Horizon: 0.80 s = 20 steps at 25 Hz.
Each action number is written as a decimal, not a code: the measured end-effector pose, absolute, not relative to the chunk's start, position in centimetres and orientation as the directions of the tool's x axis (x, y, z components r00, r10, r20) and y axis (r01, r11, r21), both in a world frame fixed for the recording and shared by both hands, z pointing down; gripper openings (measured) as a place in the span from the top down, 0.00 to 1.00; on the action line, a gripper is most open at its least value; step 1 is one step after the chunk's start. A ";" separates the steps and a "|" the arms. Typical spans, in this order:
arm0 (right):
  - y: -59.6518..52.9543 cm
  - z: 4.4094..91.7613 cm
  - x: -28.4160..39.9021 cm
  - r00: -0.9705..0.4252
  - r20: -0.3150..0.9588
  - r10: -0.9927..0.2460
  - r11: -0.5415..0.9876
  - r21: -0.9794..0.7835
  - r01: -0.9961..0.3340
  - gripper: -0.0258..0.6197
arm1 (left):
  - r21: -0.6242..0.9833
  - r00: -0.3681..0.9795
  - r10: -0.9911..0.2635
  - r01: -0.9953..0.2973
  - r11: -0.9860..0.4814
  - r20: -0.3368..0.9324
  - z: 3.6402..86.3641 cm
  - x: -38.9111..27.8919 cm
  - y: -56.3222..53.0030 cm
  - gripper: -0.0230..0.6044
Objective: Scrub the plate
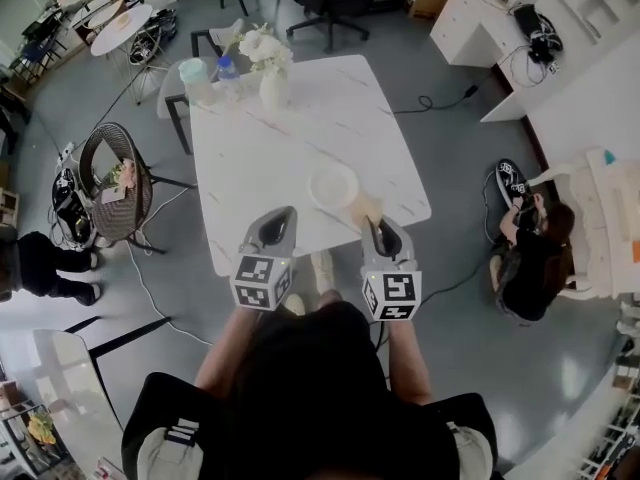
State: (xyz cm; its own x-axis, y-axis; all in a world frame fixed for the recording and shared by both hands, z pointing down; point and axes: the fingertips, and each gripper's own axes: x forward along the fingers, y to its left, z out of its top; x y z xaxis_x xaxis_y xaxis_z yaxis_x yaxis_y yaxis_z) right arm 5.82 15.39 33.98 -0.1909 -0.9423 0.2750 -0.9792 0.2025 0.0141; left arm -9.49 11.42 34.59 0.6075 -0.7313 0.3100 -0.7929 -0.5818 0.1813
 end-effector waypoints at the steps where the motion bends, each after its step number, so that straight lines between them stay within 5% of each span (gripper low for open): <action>1: 15.8 33.8 5.7 -0.188 0.271 -0.944 0.201 0.019 -0.980 0.85 | 0.178 0.611 -0.732 -0.790 -0.586 0.302 34.3 -9.6 11.8 0.95; 20: 18.9 33.0 4.4 -0.177 0.245 -0.953 0.184 0.004 -0.983 0.85 | 0.151 0.623 -0.732 -0.780 -0.607 0.276 33.1 -10.8 14.3 0.95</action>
